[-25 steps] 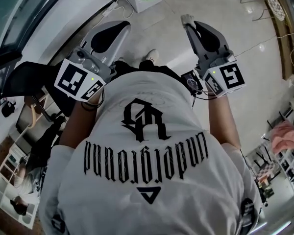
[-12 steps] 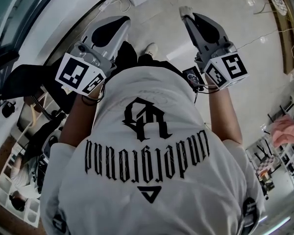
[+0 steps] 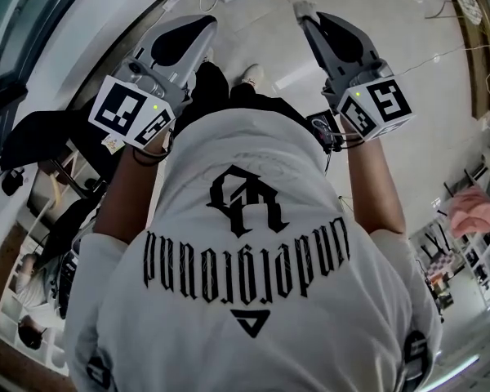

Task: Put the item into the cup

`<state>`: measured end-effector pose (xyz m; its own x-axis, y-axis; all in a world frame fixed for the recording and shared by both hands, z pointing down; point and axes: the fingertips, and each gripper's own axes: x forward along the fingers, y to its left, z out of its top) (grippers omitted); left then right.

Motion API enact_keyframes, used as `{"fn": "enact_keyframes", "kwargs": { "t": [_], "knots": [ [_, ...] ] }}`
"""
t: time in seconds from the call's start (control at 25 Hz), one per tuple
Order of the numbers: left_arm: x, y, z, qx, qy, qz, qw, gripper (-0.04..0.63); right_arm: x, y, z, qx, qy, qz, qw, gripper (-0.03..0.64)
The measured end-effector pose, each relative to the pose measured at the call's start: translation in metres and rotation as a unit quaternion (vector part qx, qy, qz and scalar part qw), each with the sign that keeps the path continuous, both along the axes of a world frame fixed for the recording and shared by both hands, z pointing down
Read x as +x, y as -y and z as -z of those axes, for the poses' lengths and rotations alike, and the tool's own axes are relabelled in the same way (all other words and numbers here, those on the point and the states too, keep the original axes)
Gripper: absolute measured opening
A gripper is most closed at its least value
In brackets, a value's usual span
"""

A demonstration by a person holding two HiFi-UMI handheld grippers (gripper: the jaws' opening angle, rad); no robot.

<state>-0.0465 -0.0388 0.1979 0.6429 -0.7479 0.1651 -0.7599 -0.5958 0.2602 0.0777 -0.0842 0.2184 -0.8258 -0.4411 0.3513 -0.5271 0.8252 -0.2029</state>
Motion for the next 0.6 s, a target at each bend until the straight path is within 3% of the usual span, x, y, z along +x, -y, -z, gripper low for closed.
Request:
{"fn": "enact_keyframes", "kwargs": {
  "t": [0.6],
  "knots": [
    [-0.015,0.035,-0.061,-0.035,0.005,-0.019,0.9992,0.014,-0.038,0.027,-0.079,-0.049,-0.030,-0.005,0.998,0.054]
  ]
}}
